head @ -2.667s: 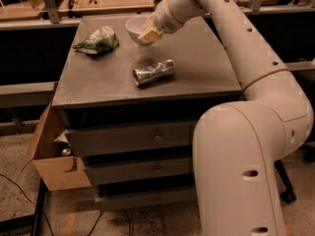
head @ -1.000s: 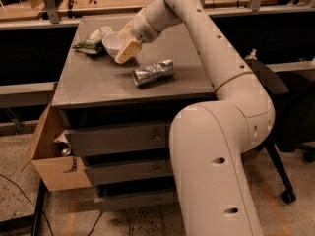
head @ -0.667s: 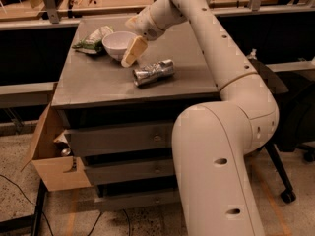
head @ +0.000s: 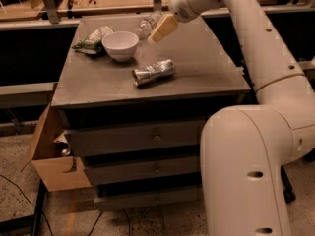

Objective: Move white bowl near green jalapeno chip bag

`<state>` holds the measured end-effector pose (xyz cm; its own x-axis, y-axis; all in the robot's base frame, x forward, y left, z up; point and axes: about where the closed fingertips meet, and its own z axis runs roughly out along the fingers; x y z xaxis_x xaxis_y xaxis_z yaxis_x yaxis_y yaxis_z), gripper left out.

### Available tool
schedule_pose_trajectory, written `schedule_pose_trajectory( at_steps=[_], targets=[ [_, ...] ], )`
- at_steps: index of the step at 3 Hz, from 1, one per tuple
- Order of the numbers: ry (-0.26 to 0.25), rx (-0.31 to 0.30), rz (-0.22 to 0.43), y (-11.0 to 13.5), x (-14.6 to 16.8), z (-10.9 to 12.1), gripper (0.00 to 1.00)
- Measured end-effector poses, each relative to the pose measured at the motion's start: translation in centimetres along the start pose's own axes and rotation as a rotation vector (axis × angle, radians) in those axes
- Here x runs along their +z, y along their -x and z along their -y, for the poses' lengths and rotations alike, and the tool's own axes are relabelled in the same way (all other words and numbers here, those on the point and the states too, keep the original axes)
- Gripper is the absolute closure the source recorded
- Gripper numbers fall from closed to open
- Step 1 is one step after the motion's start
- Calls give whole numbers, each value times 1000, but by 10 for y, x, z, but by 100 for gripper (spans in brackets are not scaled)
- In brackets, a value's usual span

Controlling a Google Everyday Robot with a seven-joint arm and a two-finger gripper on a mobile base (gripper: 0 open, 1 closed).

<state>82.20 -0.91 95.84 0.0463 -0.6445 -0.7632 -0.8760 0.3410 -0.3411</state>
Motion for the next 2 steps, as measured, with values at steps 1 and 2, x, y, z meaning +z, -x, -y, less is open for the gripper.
schedule_pose_trajectory(
  at_steps=[1,2],
  targets=[
    [-221,102,-23,-18,-57,54,0],
    [-259,126,-5,-15,-58,63,0]
  ],
)
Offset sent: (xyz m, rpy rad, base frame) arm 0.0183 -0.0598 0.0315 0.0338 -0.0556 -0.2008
